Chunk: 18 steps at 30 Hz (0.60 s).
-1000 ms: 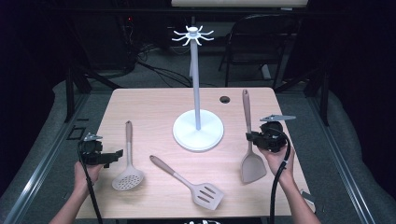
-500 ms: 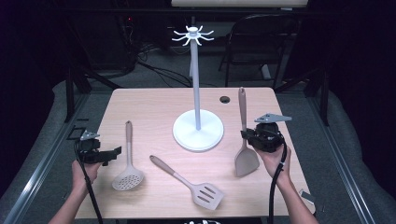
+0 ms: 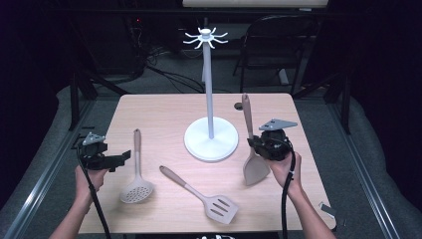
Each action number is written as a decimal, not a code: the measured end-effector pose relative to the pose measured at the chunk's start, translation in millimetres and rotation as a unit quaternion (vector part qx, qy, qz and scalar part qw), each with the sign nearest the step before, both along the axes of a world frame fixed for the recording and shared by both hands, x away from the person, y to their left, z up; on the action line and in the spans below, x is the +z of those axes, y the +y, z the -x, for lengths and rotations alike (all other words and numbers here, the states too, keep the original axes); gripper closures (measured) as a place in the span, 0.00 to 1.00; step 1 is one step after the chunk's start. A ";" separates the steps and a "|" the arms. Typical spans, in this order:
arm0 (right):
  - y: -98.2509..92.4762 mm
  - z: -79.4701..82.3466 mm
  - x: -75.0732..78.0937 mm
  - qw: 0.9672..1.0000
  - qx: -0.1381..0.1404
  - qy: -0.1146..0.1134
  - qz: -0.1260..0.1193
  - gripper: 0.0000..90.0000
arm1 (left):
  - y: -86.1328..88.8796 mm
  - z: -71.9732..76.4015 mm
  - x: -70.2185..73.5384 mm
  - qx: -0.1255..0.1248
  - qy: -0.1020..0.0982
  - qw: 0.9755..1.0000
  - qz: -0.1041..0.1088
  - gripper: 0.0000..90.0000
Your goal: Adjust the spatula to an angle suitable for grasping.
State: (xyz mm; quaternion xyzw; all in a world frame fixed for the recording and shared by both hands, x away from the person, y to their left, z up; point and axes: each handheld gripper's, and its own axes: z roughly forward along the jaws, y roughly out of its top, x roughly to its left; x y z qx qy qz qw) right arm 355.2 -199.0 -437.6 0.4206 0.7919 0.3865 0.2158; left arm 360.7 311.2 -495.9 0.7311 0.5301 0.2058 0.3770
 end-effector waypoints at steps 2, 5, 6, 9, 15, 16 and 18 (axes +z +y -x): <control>4.1 -0.9 0.6 1.000 0.002 -0.001 0.000 0.87 | -3.8 -0.4 5.2 -0.006 -0.003 1.000 0.003 0.04; 10.7 -2.6 1.6 1.000 0.010 0.000 0.005 0.87 | -12.4 -0.3 13.5 -0.017 -0.016 1.000 0.010 0.05; 13.1 -3.1 1.6 1.000 0.012 0.000 0.007 0.87 | -16.2 0.2 16.6 -0.021 -0.024 0.999 0.014 0.06; 22.5 -5.4 2.2 1.000 0.018 0.003 0.006 0.87 | -31.5 -1.2 25.7 -0.041 -0.039 0.998 0.014 0.07; 38.0 -8.2 4.4 0.999 0.031 0.000 0.007 0.87 | -57.0 -8.9 32.1 -0.065 -0.047 0.997 0.021 0.06; 40.2 -8.5 5.0 0.999 0.034 0.001 0.011 0.87 | -61.7 -10.1 33.1 -0.069 -0.047 0.996 0.023 0.06; 44.0 -9.2 5.0 0.999 0.038 0.002 0.016 0.87 | -70.1 -12.7 34.6 -0.077 -0.050 0.995 0.027 0.05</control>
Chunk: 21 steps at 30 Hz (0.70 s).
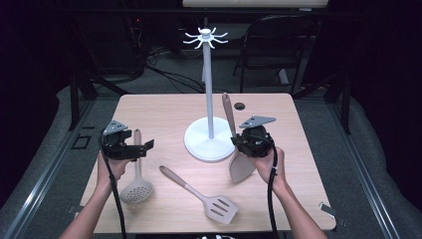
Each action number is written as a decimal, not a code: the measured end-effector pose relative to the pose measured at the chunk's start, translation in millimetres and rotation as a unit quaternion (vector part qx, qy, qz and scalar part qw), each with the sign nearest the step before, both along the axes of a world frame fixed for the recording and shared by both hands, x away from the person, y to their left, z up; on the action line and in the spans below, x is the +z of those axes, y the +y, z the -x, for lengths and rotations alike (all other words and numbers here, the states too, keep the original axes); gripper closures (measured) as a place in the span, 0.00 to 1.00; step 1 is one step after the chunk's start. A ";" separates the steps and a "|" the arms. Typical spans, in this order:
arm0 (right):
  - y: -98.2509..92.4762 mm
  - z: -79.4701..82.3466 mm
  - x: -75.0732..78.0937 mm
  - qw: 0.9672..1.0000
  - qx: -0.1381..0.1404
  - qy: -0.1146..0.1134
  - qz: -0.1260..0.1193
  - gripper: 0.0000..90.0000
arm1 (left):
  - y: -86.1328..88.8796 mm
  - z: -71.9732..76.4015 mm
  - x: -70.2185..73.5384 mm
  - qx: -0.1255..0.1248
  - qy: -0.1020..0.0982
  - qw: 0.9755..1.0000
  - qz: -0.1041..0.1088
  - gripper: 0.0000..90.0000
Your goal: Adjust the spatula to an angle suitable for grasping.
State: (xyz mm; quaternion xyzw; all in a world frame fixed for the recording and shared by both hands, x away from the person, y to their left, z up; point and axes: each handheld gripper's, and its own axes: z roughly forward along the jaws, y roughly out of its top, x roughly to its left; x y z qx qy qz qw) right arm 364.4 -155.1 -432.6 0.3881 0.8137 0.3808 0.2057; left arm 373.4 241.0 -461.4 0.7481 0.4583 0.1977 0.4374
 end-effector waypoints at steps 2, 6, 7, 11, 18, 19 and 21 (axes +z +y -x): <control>3.3 -0.9 -1.2 1.000 0.001 0.001 -0.001 0.87 | -7.8 -2.4 1.1 -0.007 -0.001 1.000 0.003 0.05; 8.9 -2.8 -2.0 1.000 0.004 0.004 0.000 0.87 | -21.3 -8.1 2.0 -0.018 -0.001 1.000 0.009 0.05; 10.8 -2.7 -1.5 1.000 0.004 0.005 0.000 0.87 | -24.3 -9.5 2.3 -0.020 -0.001 1.000 0.011 0.05; 18.4 -4.2 0.4 1.000 0.013 0.004 0.002 0.87 | -36.0 -13.6 4.3 -0.030 -0.001 0.999 0.016 0.04; 32.8 -7.7 -0.2 1.000 0.023 0.005 0.001 0.87 | -57.0 -17.1 9.5 -0.051 -0.008 0.998 0.028 0.03; 34.5 -8.2 0.0 1.000 0.026 0.005 0.002 0.87 | -59.9 -17.4 10.3 -0.054 -0.009 0.998 0.029 0.03; 39.1 -8.8 0.4 1.000 0.025 0.004 0.001 0.87 | -65.8 -17.4 12.1 -0.060 -0.011 0.998 0.030 0.02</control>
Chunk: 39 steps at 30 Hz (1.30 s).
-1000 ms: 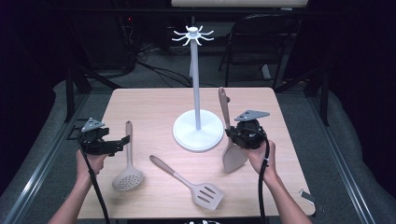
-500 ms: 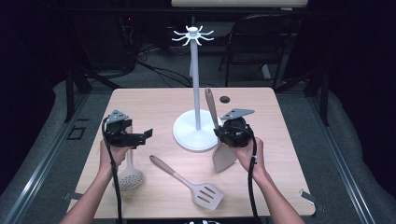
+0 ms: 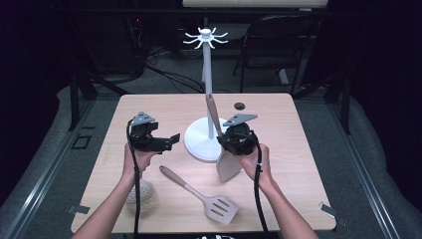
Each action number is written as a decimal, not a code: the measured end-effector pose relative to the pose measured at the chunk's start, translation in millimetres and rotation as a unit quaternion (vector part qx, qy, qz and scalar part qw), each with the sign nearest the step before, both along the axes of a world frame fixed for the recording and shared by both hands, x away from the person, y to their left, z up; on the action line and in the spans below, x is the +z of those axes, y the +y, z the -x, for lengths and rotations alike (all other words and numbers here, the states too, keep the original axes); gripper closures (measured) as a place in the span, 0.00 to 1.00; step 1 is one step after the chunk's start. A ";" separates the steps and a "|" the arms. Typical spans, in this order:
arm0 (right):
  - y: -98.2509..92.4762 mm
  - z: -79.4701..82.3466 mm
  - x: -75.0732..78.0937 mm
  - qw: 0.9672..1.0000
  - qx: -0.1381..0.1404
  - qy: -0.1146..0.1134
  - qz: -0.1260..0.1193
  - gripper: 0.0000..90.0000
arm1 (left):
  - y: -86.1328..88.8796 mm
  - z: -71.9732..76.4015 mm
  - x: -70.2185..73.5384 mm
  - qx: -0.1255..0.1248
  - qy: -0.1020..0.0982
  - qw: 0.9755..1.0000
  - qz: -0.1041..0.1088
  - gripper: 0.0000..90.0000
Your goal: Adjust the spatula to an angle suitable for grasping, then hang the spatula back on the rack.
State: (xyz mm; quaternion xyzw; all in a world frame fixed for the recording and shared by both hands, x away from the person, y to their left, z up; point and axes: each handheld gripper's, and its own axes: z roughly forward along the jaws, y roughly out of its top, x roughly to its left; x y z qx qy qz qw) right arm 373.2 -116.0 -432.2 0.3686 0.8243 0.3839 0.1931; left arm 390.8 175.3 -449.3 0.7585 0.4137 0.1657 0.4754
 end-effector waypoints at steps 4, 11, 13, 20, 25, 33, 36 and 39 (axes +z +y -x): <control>6.2 0.8 0.7 1.000 0.007 0.000 0.002 0.87 | -8.6 -0.3 3.5 -0.010 -0.002 1.000 0.009 0.02; 11.4 3.0 0.1 1.000 0.013 0.001 0.005 0.87 | -31.1 5.7 9.3 -0.041 -0.011 0.999 0.010 0.01; 11.9 3.7 0.5 1.000 0.013 0.003 0.006 0.87 | -35.0 8.3 10.9 -0.048 -0.014 0.999 0.012 0.01; 16.8 6.0 -2.2 1.000 0.017 0.003 0.004 0.87 | -42.5 13.5 15.8 -0.062 -0.020 0.998 0.027 0.03; 20.6 7.9 -1.1 1.000 0.022 0.002 0.007 0.87 | -48.5 16.5 17.8 -0.074 -0.022 0.997 0.029 0.05; 23.2 10.9 0.3 1.000 0.027 -0.003 0.005 0.87 | -62.5 19.7 24.1 -0.097 -0.025 0.994 0.044 0.16; 23.1 10.9 1.2 1.000 0.027 -0.004 0.005 0.87 | -68.7 18.0 28.3 -0.112 -0.024 0.992 0.055 0.26; 23.8 10.7 1.5 1.000 0.029 -0.004 0.004 0.87 | -75.3 16.7 30.0 -0.115 -0.029 0.992 0.052 0.39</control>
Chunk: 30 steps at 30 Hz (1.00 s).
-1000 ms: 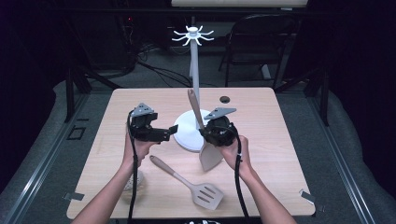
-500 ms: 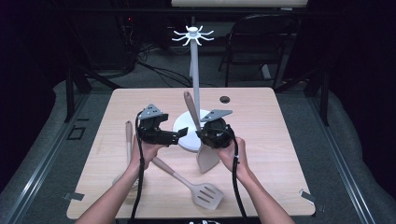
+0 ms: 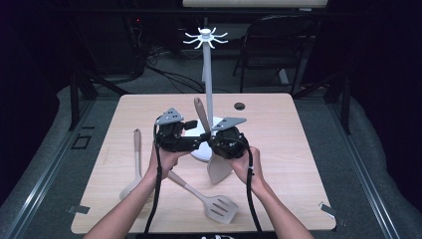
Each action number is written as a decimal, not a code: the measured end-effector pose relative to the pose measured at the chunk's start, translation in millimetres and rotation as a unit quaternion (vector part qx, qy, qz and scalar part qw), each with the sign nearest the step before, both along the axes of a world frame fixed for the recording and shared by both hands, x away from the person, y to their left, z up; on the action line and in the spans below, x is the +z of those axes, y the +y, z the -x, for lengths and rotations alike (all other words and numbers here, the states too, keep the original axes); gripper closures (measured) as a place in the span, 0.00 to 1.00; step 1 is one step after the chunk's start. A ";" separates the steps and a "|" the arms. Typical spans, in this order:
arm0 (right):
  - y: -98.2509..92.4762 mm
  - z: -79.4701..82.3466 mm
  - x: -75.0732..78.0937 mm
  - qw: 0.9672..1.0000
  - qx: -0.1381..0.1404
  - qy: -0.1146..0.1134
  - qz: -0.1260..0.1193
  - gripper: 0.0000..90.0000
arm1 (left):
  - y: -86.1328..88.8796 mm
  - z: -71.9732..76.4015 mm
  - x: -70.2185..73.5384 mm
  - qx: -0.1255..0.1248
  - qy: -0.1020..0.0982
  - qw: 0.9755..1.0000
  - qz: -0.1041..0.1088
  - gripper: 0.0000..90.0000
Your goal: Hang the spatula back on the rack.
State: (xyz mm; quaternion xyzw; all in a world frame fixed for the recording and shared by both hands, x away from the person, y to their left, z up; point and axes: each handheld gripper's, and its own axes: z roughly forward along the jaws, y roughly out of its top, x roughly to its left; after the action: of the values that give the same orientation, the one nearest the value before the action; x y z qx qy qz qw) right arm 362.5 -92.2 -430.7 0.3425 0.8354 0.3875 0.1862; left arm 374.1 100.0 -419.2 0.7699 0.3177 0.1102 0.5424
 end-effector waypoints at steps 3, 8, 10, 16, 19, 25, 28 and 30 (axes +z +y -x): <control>0.1 -0.1 -0.3 1.000 -0.001 -0.003 -0.004 0.87 | -4.7 -0.4 -1.7 0.000 -0.004 1.000 -0.003 0.50; -0.9 -0.4 0.2 1.000 -0.009 0.000 -0.011 0.87 | -6.8 -3.3 -3.5 -0.002 -0.007 1.000 0.007 0.69; -0.6 -0.2 -0.4 1.000 -0.010 -0.002 -0.016 0.87 | -9.3 -3.6 -4.8 -0.002 -0.008 1.000 0.008 0.73; -2.9 -0.9 -1.9 0.999 -0.019 -0.005 -0.028 0.87 | -11.3 -4.3 -6.8 -0.005 -0.011 1.000 0.025 0.84; -4.6 -1.5 -1.6 0.999 -0.019 -0.007 -0.031 0.87 | -14.2 -3.2 -6.9 -0.004 -0.022 0.999 0.031 0.85; -10.6 -0.4 -1.1 0.999 -0.018 -0.008 -0.043 0.84 | -15.8 -5.7 -5.2 -0.019 -0.022 0.999 0.030 0.85; -15.9 1.5 -1.9 0.999 -0.015 -0.007 -0.049 0.78 | -17.0 -8.1 -5.3 -0.022 -0.021 0.999 0.025 0.85; -21.1 3.7 -3.5 0.999 -0.012 -0.007 -0.049 0.73 | -17.2 -10.0 -4.4 -0.026 -0.021 0.999 0.022 0.85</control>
State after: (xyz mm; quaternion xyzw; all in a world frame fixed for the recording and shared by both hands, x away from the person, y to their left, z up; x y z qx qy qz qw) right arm 358.8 -113.3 -434.2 0.3587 0.8098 0.4282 0.1793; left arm 384.1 82.8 -423.7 0.7631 0.2882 0.1052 0.5689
